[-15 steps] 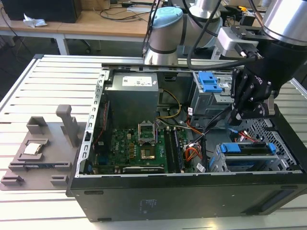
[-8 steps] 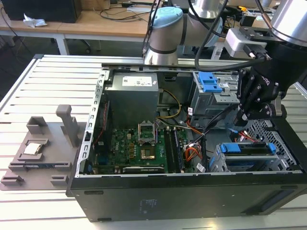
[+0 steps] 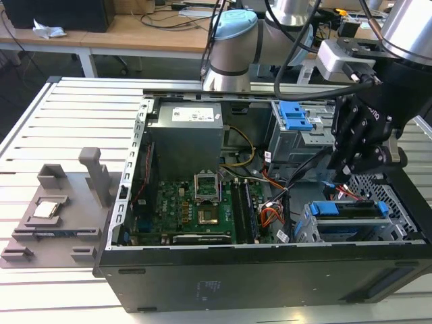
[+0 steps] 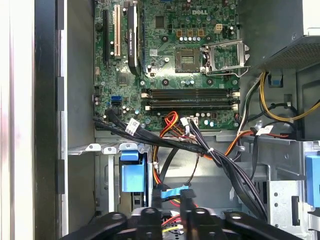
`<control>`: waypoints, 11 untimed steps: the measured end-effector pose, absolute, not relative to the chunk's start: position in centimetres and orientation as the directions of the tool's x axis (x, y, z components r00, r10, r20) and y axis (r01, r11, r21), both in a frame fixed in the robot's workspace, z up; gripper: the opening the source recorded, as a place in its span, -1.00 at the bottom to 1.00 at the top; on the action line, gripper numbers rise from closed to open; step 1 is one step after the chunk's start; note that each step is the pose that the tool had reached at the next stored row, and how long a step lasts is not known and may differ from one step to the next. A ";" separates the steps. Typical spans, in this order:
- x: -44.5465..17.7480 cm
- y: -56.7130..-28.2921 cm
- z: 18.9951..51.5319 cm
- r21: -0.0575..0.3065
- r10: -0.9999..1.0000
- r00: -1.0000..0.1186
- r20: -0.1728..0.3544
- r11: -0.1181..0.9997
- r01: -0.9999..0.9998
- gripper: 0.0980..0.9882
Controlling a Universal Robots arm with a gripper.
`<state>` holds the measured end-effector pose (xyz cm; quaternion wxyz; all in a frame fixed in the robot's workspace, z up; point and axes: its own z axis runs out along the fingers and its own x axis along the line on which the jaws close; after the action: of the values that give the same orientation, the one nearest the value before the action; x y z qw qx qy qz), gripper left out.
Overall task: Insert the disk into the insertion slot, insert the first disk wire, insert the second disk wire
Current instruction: 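Insert the second disk wire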
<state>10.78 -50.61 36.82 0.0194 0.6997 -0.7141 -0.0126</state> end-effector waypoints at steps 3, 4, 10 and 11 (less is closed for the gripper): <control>10.8 -50.6 36.8 0.045 -1.000 -0.020 0.010 0.021 -0.999 -0.41; 10.8 -50.6 36.8 0.045 -1.000 -0.020 0.010 0.021 -0.999 -0.41; 10.8 -50.6 36.3 0.045 -0.992 -0.129 0.012 0.129 -0.991 -0.41; 10.8 -50.6 36.2 0.043 -0.991 -0.133 0.024 0.134 -0.990 -0.41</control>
<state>10.79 -50.61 36.15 0.0235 0.6581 -0.7525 -0.0082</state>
